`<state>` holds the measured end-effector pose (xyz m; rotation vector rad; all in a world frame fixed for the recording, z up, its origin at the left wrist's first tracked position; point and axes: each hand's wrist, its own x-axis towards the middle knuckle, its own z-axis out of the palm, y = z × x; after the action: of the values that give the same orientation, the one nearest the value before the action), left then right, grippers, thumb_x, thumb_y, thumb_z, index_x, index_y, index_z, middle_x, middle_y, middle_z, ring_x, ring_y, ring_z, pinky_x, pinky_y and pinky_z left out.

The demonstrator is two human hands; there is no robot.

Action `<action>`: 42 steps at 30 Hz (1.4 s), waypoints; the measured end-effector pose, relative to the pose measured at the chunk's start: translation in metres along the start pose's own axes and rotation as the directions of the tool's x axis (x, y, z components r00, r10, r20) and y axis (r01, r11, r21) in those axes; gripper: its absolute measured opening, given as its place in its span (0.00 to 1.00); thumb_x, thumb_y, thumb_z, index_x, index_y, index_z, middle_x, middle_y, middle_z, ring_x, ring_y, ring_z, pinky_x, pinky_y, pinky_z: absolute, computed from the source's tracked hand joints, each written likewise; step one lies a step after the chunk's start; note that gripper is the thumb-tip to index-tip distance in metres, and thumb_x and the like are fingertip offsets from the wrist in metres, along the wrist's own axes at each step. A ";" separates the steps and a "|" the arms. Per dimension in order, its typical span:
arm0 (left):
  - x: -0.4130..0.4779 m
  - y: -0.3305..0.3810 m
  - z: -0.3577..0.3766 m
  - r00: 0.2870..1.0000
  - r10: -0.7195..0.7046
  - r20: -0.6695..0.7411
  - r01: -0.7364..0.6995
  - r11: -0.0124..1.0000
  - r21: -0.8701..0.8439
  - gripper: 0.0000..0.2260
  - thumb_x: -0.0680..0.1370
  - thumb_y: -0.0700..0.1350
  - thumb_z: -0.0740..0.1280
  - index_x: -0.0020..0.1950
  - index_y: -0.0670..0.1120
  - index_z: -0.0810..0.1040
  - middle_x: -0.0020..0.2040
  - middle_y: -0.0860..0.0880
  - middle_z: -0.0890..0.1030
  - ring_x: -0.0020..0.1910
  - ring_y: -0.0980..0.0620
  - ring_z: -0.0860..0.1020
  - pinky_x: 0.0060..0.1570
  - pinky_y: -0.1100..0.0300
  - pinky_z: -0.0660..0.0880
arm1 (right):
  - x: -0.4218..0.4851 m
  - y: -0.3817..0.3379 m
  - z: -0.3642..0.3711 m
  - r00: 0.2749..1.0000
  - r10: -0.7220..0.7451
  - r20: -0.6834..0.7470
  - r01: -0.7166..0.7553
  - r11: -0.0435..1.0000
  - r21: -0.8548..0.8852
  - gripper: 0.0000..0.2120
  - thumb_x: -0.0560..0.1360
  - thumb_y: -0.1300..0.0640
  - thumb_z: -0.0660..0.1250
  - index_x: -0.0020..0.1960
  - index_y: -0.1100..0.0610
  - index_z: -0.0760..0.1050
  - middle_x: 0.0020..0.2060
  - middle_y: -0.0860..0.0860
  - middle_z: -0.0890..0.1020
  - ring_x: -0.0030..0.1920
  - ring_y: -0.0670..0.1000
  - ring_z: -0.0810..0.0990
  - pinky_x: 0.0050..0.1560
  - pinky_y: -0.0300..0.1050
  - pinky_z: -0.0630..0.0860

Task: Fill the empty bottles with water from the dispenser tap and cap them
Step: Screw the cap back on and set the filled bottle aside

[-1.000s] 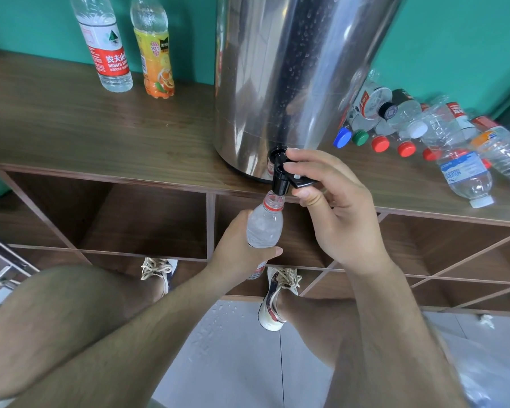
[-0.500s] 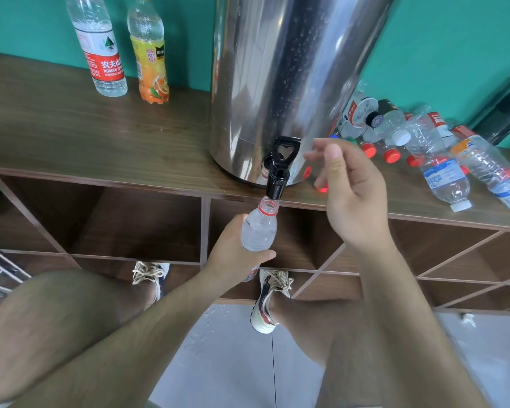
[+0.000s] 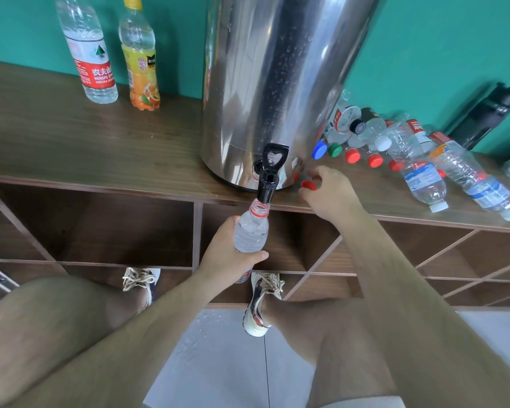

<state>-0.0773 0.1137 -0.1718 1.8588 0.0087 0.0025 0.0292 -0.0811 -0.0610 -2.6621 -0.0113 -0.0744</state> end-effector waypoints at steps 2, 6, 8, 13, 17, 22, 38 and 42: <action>0.000 0.002 0.000 1.000 0.005 0.005 -0.005 1.000 0.015 0.26 0.72 0.49 0.80 0.64 0.56 0.70 0.55 0.58 0.78 0.55 0.56 0.79 0.53 0.66 0.73 | 0.004 0.003 0.006 1.000 -0.013 -0.014 0.013 1.000 -0.008 0.13 0.78 0.56 0.71 0.60 0.58 0.80 0.57 0.58 0.80 0.59 0.60 0.78 0.60 0.48 0.75; 0.000 0.002 0.000 1.000 0.008 0.008 -0.008 0.999 0.042 0.26 0.72 0.49 0.80 0.63 0.57 0.70 0.55 0.59 0.78 0.55 0.57 0.79 0.53 0.67 0.73 | -0.001 0.006 0.011 0.999 -0.033 -0.043 0.035 0.998 0.045 0.16 0.78 0.55 0.69 0.64 0.58 0.77 0.57 0.59 0.80 0.55 0.58 0.80 0.59 0.50 0.77; 0.000 0.000 0.001 1.000 -0.007 0.011 0.007 0.999 0.039 0.26 0.72 0.49 0.80 0.62 0.58 0.70 0.54 0.59 0.78 0.55 0.57 0.79 0.52 0.68 0.72 | -0.015 0.003 0.007 0.994 -0.047 -0.095 0.060 0.988 0.139 0.16 0.79 0.55 0.66 0.66 0.55 0.78 0.56 0.57 0.80 0.52 0.55 0.80 0.59 0.46 0.76; -0.005 -0.001 0.007 0.999 -0.033 0.005 0.033 0.998 0.045 0.27 0.69 0.48 0.83 0.61 0.54 0.72 0.53 0.57 0.80 0.53 0.55 0.80 0.53 0.62 0.76 | -0.090 -0.011 0.015 0.984 -0.010 -0.179 0.111 0.818 0.564 0.09 0.80 0.58 0.71 0.57 0.48 0.79 0.51 0.49 0.84 0.48 0.50 0.82 0.56 0.41 0.79; -0.010 0.004 0.012 1.000 -0.012 0.023 0.009 0.991 0.134 0.27 0.68 0.48 0.83 0.59 0.53 0.72 0.52 0.57 0.80 0.51 0.58 0.80 0.47 0.65 0.73 | -0.119 -0.020 0.021 0.981 -0.028 -0.192 0.167 0.623 0.764 0.12 0.76 0.64 0.76 0.54 0.52 0.77 0.44 0.45 0.84 0.45 0.45 0.83 0.51 0.36 0.78; -0.015 0.014 0.016 0.998 -0.010 0.054 0.000 0.984 0.178 0.27 0.68 0.49 0.83 0.61 0.51 0.73 0.53 0.53 0.81 0.53 0.53 0.81 0.53 0.59 0.78 | -0.117 -0.014 0.015 0.957 -0.175 -0.232 0.288 0.667 0.686 0.14 0.75 0.64 0.77 0.47 0.49 0.76 0.49 0.45 0.86 0.53 0.49 0.85 0.57 0.47 0.80; -0.017 0.021 0.015 0.992 0.028 0.125 -0.064 0.955 0.289 0.23 0.70 0.49 0.81 0.59 0.49 0.76 0.51 0.51 0.82 0.50 0.51 0.80 0.56 0.49 0.80 | -0.107 0.004 -0.009 0.846 -0.529 0.059 0.509 0.837 0.202 0.16 0.80 0.68 0.69 0.66 0.58 0.82 0.59 0.50 0.80 0.59 0.42 0.76 0.60 0.25 0.66; -0.017 0.022 0.015 0.988 0.002 0.154 -0.044 0.961 0.272 0.17 0.70 0.45 0.79 0.54 0.43 0.78 0.47 0.47 0.82 0.48 0.45 0.80 0.53 0.44 0.79 | -0.108 0.002 -0.014 0.838 -0.538 0.096 0.510 0.833 0.214 0.17 0.78 0.71 0.68 0.63 0.58 0.83 0.58 0.49 0.81 0.58 0.43 0.76 0.60 0.26 0.67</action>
<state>-0.0939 0.0931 -0.1549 2.1326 -0.1246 -0.1310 -0.0791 -0.0889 -0.0560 -2.3991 -0.7704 -0.0437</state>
